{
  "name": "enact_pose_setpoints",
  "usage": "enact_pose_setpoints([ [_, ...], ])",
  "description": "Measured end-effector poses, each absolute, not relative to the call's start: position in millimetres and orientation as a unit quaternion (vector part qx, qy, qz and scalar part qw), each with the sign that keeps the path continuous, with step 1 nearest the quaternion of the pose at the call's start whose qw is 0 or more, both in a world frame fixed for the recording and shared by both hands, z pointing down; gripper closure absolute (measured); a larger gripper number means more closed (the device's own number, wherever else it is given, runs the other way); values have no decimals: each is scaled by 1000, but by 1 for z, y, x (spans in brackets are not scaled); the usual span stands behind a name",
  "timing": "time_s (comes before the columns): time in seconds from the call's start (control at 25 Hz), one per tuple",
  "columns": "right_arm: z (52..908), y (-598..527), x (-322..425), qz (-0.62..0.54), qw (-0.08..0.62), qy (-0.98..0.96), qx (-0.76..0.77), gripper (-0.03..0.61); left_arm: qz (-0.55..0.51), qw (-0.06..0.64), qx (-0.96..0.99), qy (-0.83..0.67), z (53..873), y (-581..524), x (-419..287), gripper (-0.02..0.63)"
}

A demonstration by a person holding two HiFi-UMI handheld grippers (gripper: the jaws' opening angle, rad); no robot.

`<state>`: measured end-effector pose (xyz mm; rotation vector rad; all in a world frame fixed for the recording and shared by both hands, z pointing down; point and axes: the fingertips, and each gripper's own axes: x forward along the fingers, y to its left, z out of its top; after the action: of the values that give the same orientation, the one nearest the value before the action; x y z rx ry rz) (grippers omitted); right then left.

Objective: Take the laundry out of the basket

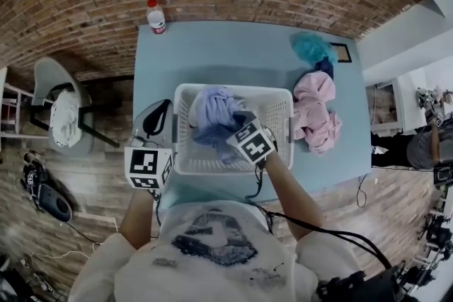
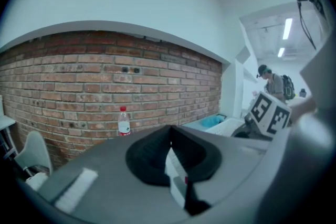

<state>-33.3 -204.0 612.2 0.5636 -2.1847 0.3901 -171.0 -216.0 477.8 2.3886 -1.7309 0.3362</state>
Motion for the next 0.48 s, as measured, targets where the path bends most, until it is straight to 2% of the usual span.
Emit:
enact_pose_setpoints([
  [0.48,513,-200,6,152,280,-892,320,439,112,50,804,-582,446,-182,-138,621],
])
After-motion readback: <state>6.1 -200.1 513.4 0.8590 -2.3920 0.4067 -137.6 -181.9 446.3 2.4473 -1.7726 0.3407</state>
